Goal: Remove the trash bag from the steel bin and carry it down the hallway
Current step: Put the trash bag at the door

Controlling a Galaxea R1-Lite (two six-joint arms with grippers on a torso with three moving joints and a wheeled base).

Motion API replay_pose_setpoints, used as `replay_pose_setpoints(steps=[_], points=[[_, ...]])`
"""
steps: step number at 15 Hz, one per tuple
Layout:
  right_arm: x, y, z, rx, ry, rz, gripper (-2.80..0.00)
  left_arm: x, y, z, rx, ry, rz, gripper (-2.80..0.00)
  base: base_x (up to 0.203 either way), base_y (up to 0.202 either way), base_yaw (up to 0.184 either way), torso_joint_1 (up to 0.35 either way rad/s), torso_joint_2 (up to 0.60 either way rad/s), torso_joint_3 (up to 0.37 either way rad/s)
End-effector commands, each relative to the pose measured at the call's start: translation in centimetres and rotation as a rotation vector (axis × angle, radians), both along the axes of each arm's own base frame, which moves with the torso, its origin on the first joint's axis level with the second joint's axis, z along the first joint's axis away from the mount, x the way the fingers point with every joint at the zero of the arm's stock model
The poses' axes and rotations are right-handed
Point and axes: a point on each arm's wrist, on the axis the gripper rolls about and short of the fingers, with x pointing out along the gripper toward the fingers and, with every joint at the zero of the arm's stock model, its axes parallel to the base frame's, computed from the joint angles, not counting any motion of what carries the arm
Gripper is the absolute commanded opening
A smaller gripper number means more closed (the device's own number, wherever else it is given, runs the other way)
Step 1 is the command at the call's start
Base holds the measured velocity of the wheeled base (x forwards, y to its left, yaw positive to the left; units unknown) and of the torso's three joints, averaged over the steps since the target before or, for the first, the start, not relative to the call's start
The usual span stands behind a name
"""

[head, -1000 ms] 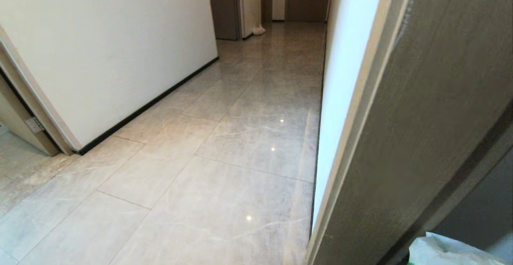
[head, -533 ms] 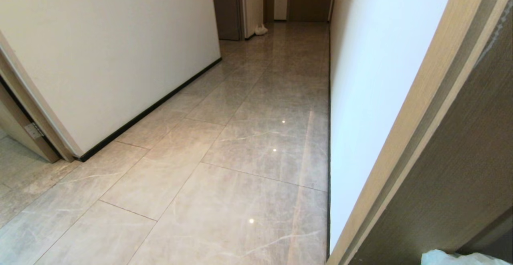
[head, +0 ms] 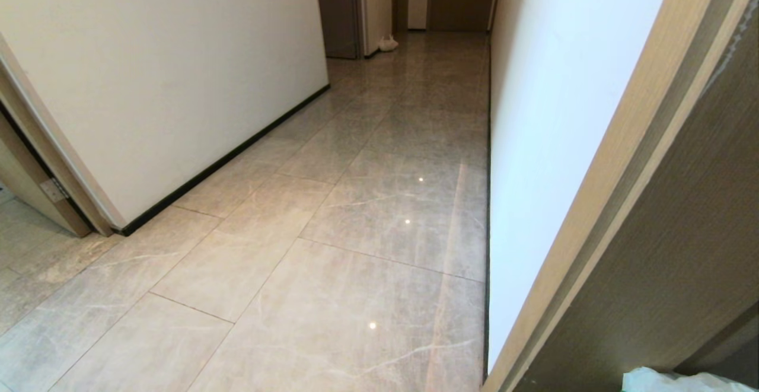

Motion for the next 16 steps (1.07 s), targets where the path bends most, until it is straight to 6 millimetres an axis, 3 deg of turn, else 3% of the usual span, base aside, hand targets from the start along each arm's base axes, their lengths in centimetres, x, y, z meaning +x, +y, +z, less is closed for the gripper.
replay_pose_setpoints(steps=[1, 6, 11, 16], points=[[0.01, 0.00, 0.00, -0.001, 0.001, 0.001, -2.80, 0.00, 0.00, 0.00, -0.001, 0.000, 0.000, -2.80, 0.000, 0.000, 0.000, 0.000, 0.00, 0.000], [0.01, 0.00, 0.00, -0.001, 0.001, 0.001, -2.80, 0.00, 0.00, 0.00, -0.002, 0.000, 0.000, -2.80, 0.000, 0.000, 0.000, 0.000, 0.00, 0.000], [0.01, 0.00, 0.00, 0.003, 0.001, 0.001, -2.80, 0.00, 0.00, 0.00, -0.002, 0.000, 0.000, -2.80, -0.157, 0.000, 0.000, 0.001, 0.01, 0.004], [0.01, 0.00, 0.00, -0.001, 0.001, 0.001, -2.80, 0.00, 0.00, 0.00, -0.002, 0.000, 0.000, -2.80, 0.000, 0.000, 0.000, 0.000, 0.00, 0.000]])
